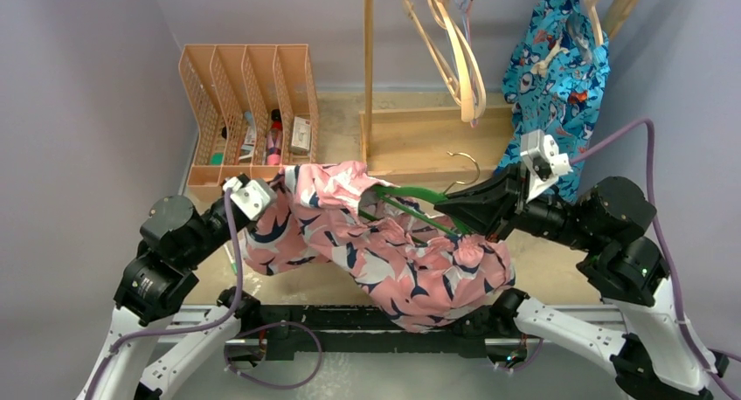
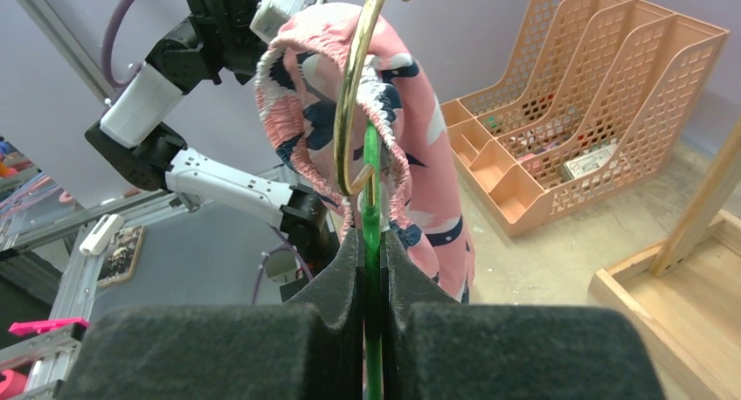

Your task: Place the shorts on the hanger

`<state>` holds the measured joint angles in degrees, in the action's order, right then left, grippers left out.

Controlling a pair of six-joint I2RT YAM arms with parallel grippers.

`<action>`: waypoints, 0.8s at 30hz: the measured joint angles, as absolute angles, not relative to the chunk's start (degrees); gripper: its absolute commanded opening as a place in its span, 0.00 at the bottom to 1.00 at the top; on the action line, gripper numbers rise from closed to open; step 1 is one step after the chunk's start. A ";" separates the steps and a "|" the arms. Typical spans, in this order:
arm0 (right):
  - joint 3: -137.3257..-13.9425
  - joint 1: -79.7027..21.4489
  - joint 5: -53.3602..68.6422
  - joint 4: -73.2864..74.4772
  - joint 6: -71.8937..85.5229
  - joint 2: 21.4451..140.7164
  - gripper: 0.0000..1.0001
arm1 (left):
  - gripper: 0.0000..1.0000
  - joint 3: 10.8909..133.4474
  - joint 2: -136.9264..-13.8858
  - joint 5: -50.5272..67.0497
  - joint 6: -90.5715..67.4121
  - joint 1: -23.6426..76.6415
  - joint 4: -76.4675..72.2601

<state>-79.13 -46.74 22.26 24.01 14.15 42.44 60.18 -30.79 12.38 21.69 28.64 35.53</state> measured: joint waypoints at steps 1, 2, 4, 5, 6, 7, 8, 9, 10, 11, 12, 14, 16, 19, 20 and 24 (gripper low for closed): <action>-79.13 -46.74 22.24 24.18 14.13 42.28 0.00 | 0.00 60.27 -30.79 11.33 21.58 28.64 35.68; -79.13 -46.74 22.22 24.32 14.06 41.91 0.00 | 0.00 60.42 -30.79 9.78 21.19 28.64 35.70; -79.13 -46.74 22.09 24.34 13.87 41.17 0.00 | 0.00 60.69 -30.79 6.87 19.92 28.64 35.70; -79.13 -46.74 22.06 24.27 13.67 40.64 0.00 | 0.00 60.75 -30.79 5.96 19.20 28.62 35.73; -79.13 -46.74 22.06 24.10 13.47 40.07 0.00 | 0.00 60.77 -30.81 5.13 18.57 28.64 35.75; -79.13 -46.74 22.06 23.81 13.26 39.55 0.00 | 0.00 60.77 -30.89 4.38 17.85 28.64 35.77; -79.13 -46.74 22.06 23.44 13.02 39.13 0.00 | 0.00 60.84 -31.07 3.81 17.17 28.64 35.90; -79.11 -46.74 22.06 23.11 12.80 38.89 0.00 | 0.00 60.97 -31.38 3.31 16.60 28.64 36.16; -79.07 -46.74 22.04 22.79 12.58 38.81 0.00 | 0.00 61.04 -31.68 2.90 16.14 28.64 36.32; -78.98 -46.74 22.04 22.46 12.45 38.83 0.00 | 0.00 61.08 -32.18 2.39 15.53 28.64 36.60; -78.87 -46.74 21.96 22.31 12.36 38.98 0.00 | 0.00 61.08 -32.56 2.11 15.35 28.64 36.91; -78.67 -46.74 21.06 22.31 12.27 39.64 0.00 | 0.07 61.08 -33.43 1.63 14.52 28.64 37.91; -78.65 -46.74 19.64 22.35 12.27 40.53 0.00 | 0.23 61.08 -33.93 1.34 14.06 28.62 38.79; -78.65 -46.74 16.73 23.18 12.27 42.04 0.00 | 0.42 61.08 -33.98 1.21 13.10 28.62 39.00; -78.65 -46.74 15.70 23.81 12.25 42.48 0.00 | 0.46 61.08 -33.87 1.21 12.73 28.64 38.96; -78.65 -46.74 12.49 26.83 12.43 43.57 0.00 | 0.61 61.08 -33.21 1.69 11.07 28.62 38.44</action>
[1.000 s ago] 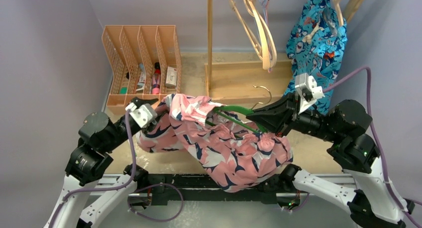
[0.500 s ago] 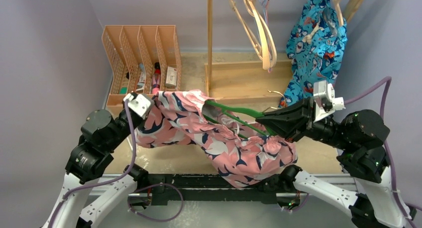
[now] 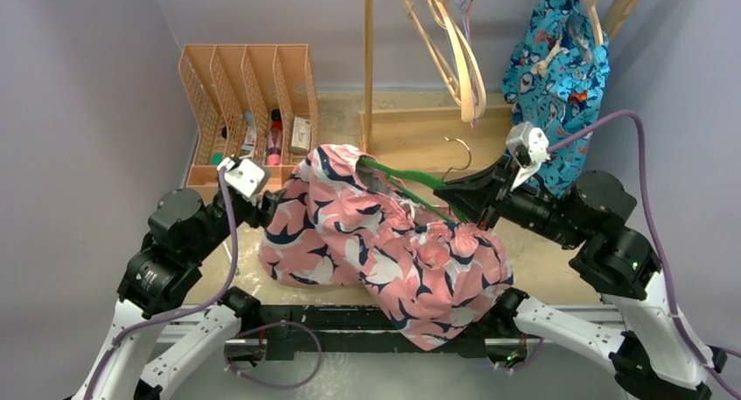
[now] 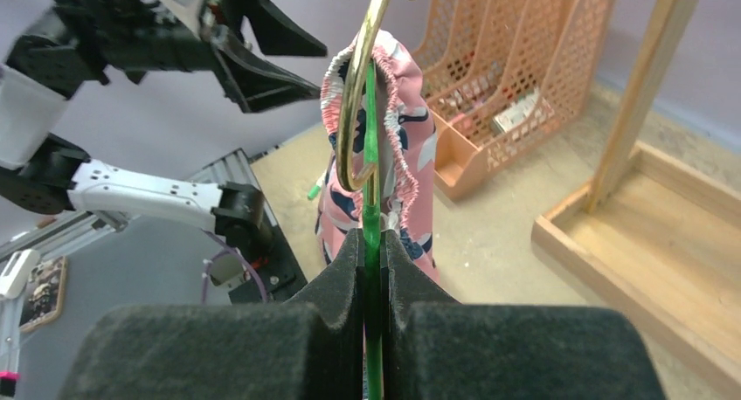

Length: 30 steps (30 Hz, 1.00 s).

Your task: Place the shorts on the hanger

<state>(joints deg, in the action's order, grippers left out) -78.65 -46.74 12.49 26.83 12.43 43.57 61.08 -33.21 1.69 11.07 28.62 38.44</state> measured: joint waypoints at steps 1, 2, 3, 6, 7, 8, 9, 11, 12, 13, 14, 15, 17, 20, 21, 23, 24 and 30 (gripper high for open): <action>-78.65 -46.74 11.44 27.81 12.58 43.75 0.00 | 0.63 61.08 -33.01 1.96 10.81 28.64 38.20; -78.65 -46.74 10.72 28.82 12.80 43.83 0.00 | 0.65 61.04 -32.80 2.42 10.39 28.62 37.69; -78.65 -46.74 9.78 29.87 13.06 43.86 0.00 | 0.66 60.99 -32.64 2.70 10.09 28.62 37.30; -78.65 -46.74 7.62 32.91 14.20 43.81 0.00 | 0.69 60.05 -32.16 3.22 9.30 28.62 34.72; -78.63 -46.74 6.81 33.89 14.74 43.79 0.00 | 0.69 59.53 -32.12 3.22 8.86 28.64 33.85; -78.52 -46.74 6.02 34.83 15.38 43.72 0.00 | 0.70 58.98 -32.08 3.18 8.38 28.62 33.01; -78.35 -46.74 5.13 35.62 16.05 43.64 0.00 | 0.70 57.95 -32.08 2.96 7.35 28.62 31.33; -77.93 -46.74 3.29 37.32 17.50 43.48 0.00 | 0.71 56.16 -32.08 2.48 5.23 28.64 28.91; -77.60 -46.74 1.87 38.44 18.44 43.38 0.00 | 0.72 55.05 -32.12 2.07 4.08 28.64 27.68; -77.45 -46.74 0.80 39.29 19.07 43.38 0.00 | 0.72 54.22 -32.25 1.83 3.11 28.62 26.81; -77.34 -46.74 -0.62 40.47 19.84 43.46 0.00 | 0.73 53.17 -32.49 1.32 1.83 28.64 25.69; -77.25 -46.74 -2.17 41.69 20.53 43.57 0.00 | 0.73 52.23 -32.95 0.84 0.40 28.62 24.77; -77.12 -46.74 -5.34 43.86 21.71 44.03 0.00 | 0.73 50.74 -34.33 -0.16 -2.04 28.64 23.55; -77.10 -46.74 -9.74 46.92 23.03 45.65 0.00 | 0.74 49.30 -36.23 -1.50 -4.58 28.64 22.68; -77.12 -46.74 -10.96 47.81 23.38 46.54 0.00 | 0.74 48.64 -36.56 -1.98 -5.28 28.62 22.17; -77.12 -46.74 -13.15 48.84 24.05 48.36 0.00 | 0.76 46.98 -36.88 -2.94 -6.09 28.64 21.08; -77.12 -46.74 -14.57 49.50 24.53 49.45 0.00 | 0.77 45.82 -36.73 -3.53 -6.57 28.64 20.58; -76.23 -46.70 -21.06 51.07 26.30 53.39 0.00 | 0.80 40.49 -34.92 -6.28 -9.06 28.62 17.96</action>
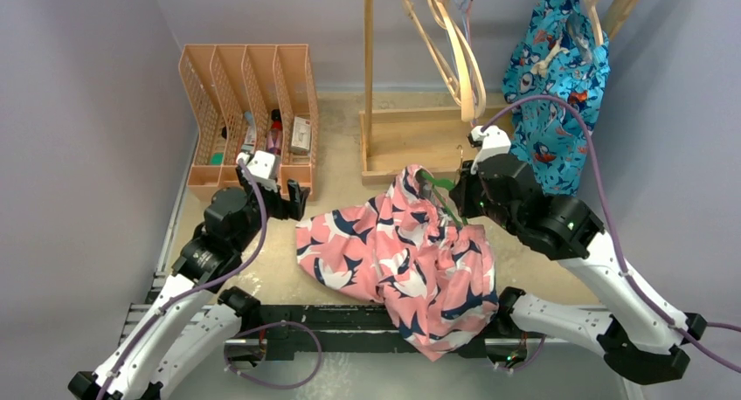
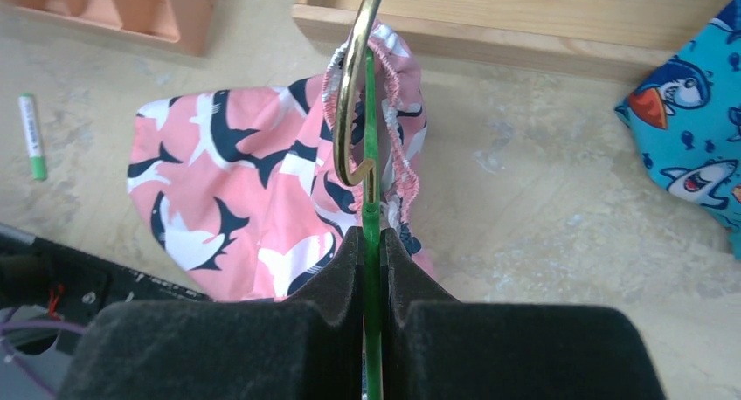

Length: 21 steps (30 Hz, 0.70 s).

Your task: Place the shorts on the hanger

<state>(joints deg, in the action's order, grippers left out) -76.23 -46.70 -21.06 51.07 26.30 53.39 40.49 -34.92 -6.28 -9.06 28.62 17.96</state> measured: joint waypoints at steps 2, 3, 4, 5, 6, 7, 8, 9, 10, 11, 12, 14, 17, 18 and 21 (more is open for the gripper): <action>-76.09 -46.41 -22.92 51.24 26.59 54.24 0.00 | 0.80 39.09 -34.39 -6.87 -9.89 28.62 16.71; -76.09 -46.22 -23.40 51.20 26.65 54.65 0.00 | 0.81 38.59 -34.24 -7.18 -10.09 28.64 16.29; -76.09 -45.89 -23.90 51.20 26.68 55.18 0.00 | 0.81 38.20 -34.09 -7.66 -10.46 28.64 16.05; -76.09 -45.43 -24.38 51.20 26.76 55.75 0.00 | 0.81 38.02 -34.02 -8.03 -10.68 28.62 15.86; -76.09 -44.82 -24.64 51.18 26.76 56.34 0.00 | 0.81 38.02 -33.93 -8.43 -10.94 28.64 15.84; -76.09 -44.01 -24.77 51.18 26.76 56.95 0.00 | 0.81 38.00 -33.89 -8.75 -11.00 28.64 15.81; -76.07 -43.16 -24.77 51.16 26.72 57.41 0.00 | 0.81 37.95 -33.71 -9.10 -11.05 28.62 15.79; -75.92 -42.74 -24.60 51.00 26.57 57.76 0.00 | 0.81 37.82 -33.41 -9.39 -11.18 28.62 15.73; -75.50 -40.38 -24.27 50.65 26.30 57.87 0.00 | 0.81 37.65 -32.99 -9.61 -11.22 28.62 15.68; -74.91 -38.48 -23.83 50.28 26.00 57.82 0.00 | 0.81 37.52 -32.64 -9.76 -11.27 28.64 15.73; -74.17 -36.49 -23.44 49.95 25.65 57.58 0.00 | 0.81 37.39 -32.18 -9.87 -11.29 28.64 15.66; -72.58 -32.84 -23.05 49.50 24.95 56.82 0.00 | 0.81 36.99 -31.29 -10.11 -11.31 28.62 15.49; -71.44 -29.67 -23.09 49.50 24.14 55.86 0.00 | 0.81 36.58 -29.98 -10.26 -11.27 28.62 15.42; -71.42 -28.93 -23.24 49.43 23.90 55.68 0.00 | 0.81 36.58 -29.85 -10.26 -11.27 28.62 15.27; -71.48 -27.86 -24.12 49.19 23.33 55.31 0.00 | 0.81 36.58 -29.91 -10.24 -11.25 28.64 15.09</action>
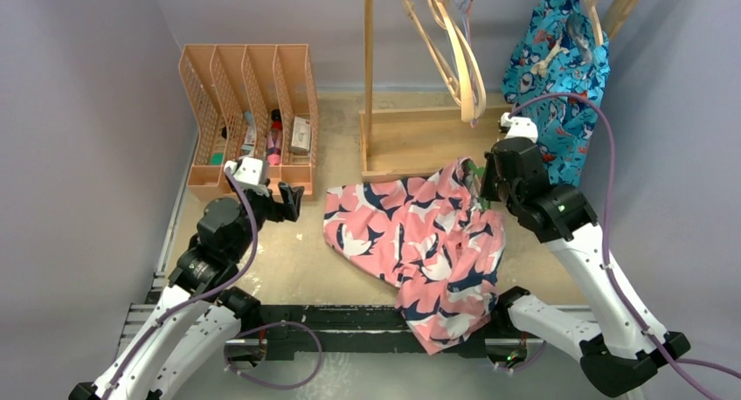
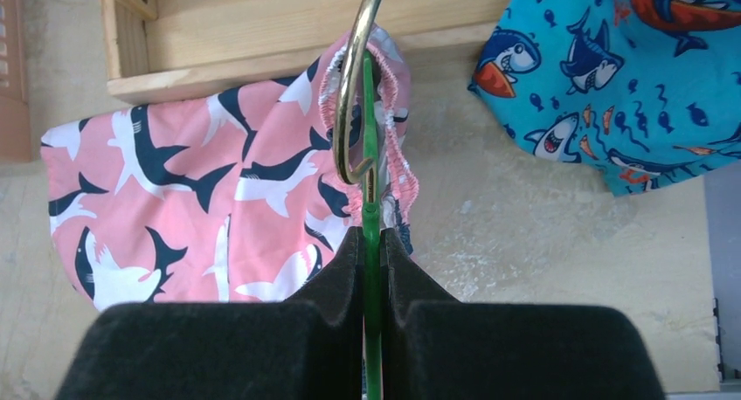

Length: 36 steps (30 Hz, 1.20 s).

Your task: Place the shorts on the hanger

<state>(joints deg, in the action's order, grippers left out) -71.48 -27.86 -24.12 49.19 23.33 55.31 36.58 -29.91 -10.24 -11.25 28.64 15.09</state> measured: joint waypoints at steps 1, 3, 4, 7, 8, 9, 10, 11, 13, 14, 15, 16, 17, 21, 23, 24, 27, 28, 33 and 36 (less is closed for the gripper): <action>-71.68 -27.59 -24.62 49.10 23.03 55.24 0.00 | 0.81 36.58 -29.98 -10.24 -11.25 28.62 15.07; -72.71 -27.16 -25.78 48.84 22.11 55.37 0.00 | 0.81 36.58 -30.06 -10.22 -11.25 28.62 15.07; -73.58 -26.92 -26.35 48.62 21.52 55.57 0.00 | 0.81 36.58 -30.11 -10.17 -11.25 28.62 15.07; -77.56 -26.35 -28.51 46.92 19.07 56.82 0.00 | 0.81 36.58 -30.26 -9.89 -11.25 28.64 15.07; -79.31 -26.17 -29.30 46.28 18.20 57.52 0.00 | 0.81 36.58 -30.30 -9.80 -11.25 28.62 15.05; -81.28 -25.98 -30.09 45.50 17.19 58.35 0.00 | 0.81 36.58 -30.37 -9.69 -11.25 28.62 15.05; -82.70 -25.85 -30.65 44.60 16.36 58.98 0.00 | 0.81 36.58 -30.44 -9.63 -11.25 28.62 15.05; -84.29 -25.74 -31.22 43.51 15.20 59.70 0.00 | 0.81 36.58 -30.50 -9.61 -11.25 28.62 15.05; -87.13 -25.52 -32.32 41.60 12.91 60.88 0.00 | 0.81 36.58 -30.65 -9.56 -11.27 28.64 15.05; -88.68 -25.43 -32.82 40.75 11.66 61.54 0.00 | 0.81 36.58 -30.70 -9.52 -11.27 28.62 15.07; -89.82 -25.39 -33.28 40.25 10.85 62.02 0.00 | 0.81 36.58 -30.72 -9.43 -11.29 28.64 15.09; -91.55 -25.30 -33.69 39.70 9.78 62.76 0.00 | 0.81 36.58 -30.72 -9.39 -11.29 28.64 15.09; -92.90 -25.21 -33.95 39.18 8.91 63.42 0.00 | 0.81 36.58 -30.68 -9.34 -11.29 28.62 15.07; -96.27 -25.06 -33.95 37.74 6.50 65.41 0.00 | 0.81 36.58 -30.37 -9.34 -11.35 28.64 15.07; -97.12 -25.04 -33.41 37.04 5.50 66.37 0.00 | 0.81 36.58 -30.20 -9.34 -11.42 28.64 15.05; -97.47 -24.99 -32.99 36.93 5.21 66.83 0.00 | 0.81 36.58 -30.20 -9.32 -11.44 28.62 15.07; -98.52 -24.95 -30.94 37.01 4.82 68.31 0.00 | 0.81 36.58 -30.28 -8.91 -11.75 28.64 15.09; -99.02 -24.95 -30.35 37.04 4.64 69.04 0.00 | 0.81 36.58 -30.30 -8.73 -12.21 28.62 15.07; -101.54 -24.67 -29.17 36.82 2.15 71.68 0.00 | 0.81 36.58 -30.28 -7.27 -14.13 28.62 15.09; -103.72 -24.05 -28.95 36.64 0.03 72.82 0.00 | 0.81 36.58 -30.28 -6.17 -14.11 28.64 15.49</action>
